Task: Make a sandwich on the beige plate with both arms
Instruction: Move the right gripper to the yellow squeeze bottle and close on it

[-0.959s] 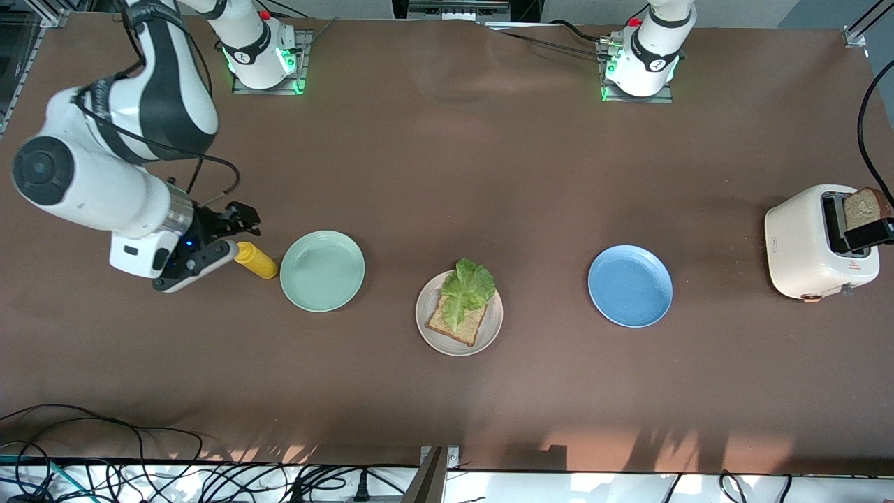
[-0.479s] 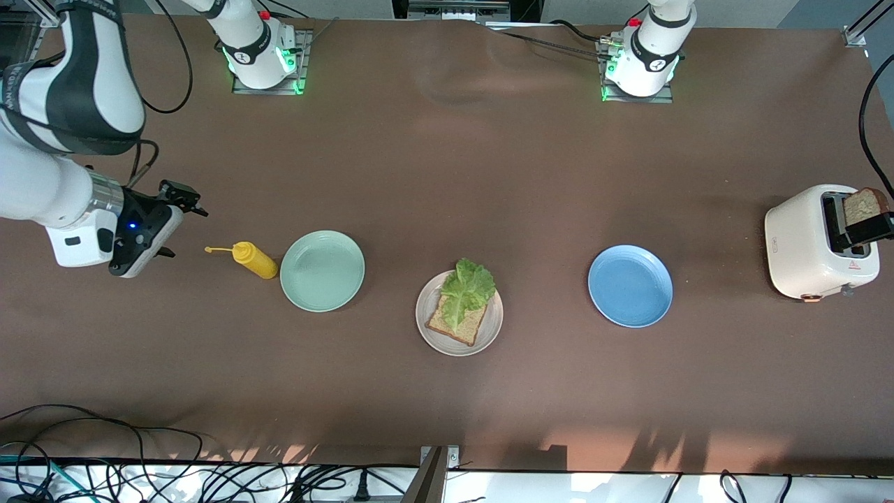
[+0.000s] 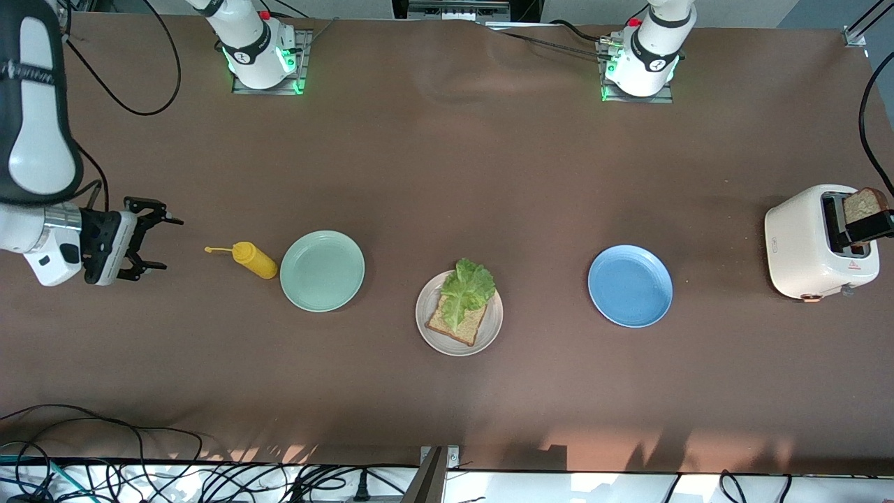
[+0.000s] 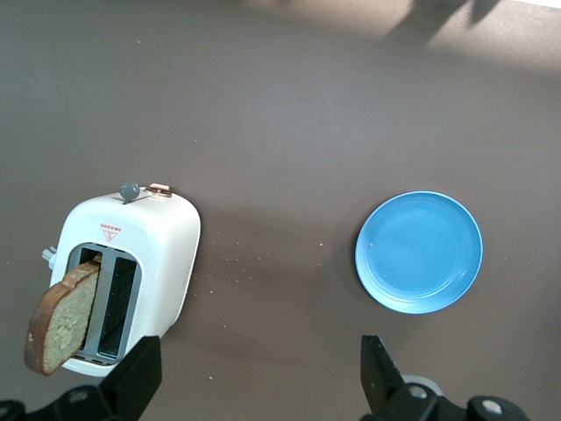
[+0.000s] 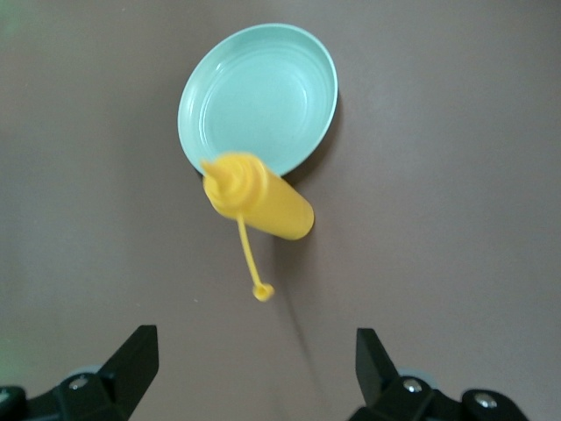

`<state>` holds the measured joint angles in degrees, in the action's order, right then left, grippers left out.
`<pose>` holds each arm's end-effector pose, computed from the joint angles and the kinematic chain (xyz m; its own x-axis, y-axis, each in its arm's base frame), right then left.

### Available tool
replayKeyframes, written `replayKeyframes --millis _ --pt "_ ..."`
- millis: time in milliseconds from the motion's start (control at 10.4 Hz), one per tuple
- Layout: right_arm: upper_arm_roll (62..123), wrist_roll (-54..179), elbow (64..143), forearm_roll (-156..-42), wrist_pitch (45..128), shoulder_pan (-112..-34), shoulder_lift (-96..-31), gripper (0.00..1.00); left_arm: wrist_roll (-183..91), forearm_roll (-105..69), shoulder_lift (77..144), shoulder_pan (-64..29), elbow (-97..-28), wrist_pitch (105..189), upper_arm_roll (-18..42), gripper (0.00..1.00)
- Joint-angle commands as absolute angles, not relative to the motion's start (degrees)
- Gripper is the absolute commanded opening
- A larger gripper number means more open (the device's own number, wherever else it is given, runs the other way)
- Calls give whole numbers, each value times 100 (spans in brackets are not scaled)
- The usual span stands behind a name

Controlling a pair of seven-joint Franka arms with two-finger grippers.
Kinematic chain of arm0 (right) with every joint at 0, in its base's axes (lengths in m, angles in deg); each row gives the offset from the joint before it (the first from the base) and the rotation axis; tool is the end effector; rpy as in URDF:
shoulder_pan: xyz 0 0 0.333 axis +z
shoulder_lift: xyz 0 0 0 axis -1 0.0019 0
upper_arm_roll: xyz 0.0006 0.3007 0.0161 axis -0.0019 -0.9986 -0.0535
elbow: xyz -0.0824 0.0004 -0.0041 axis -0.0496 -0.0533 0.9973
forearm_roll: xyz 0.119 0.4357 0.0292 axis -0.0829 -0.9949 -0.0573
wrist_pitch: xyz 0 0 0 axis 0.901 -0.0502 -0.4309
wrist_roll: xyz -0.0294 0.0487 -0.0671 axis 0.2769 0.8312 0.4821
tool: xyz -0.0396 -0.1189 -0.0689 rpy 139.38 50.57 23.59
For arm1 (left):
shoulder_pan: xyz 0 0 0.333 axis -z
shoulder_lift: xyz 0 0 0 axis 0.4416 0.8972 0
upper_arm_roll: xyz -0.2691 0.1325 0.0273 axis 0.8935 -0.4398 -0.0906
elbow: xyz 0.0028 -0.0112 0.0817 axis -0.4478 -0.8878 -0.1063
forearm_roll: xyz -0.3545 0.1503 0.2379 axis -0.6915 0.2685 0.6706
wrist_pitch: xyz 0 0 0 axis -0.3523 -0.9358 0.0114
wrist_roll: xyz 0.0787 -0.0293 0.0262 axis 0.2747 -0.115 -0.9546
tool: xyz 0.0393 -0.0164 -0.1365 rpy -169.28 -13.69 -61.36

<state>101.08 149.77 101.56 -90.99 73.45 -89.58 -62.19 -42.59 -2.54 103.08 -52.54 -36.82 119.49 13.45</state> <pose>0.6627 -0.0922 0.2594 0.4068 0.8480 0.3398 0.8974 -0.3015 -0.3221 0.6859 0.1293 0.5202 0.9821 0.1838 -0.0407 0.1835 -0.9829 -0.0117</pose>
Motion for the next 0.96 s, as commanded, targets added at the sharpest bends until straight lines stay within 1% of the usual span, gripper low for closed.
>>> replayKeyframes --millis 0,192,479,863 --pt "10043 16172 10028 -9829 7321 -9269 -5593 100 -4209 -297 9949 -5275 -3717 11890 1356 100" --pt "10166 17191 9975 -10471 7313 -9296 -5092 100 -4192 -297 9878 -5249 -3717 11890 1347 100" --pt "10175 18502 9940 -11280 7286 -9376 -4459 100 -4139 -446 10062 -5222 -3805 11890 1365 100" --pt "10175 19366 9896 -12064 6953 -9367 -3887 100 -4139 -455 10115 -5222 -3866 11890 1365 100"
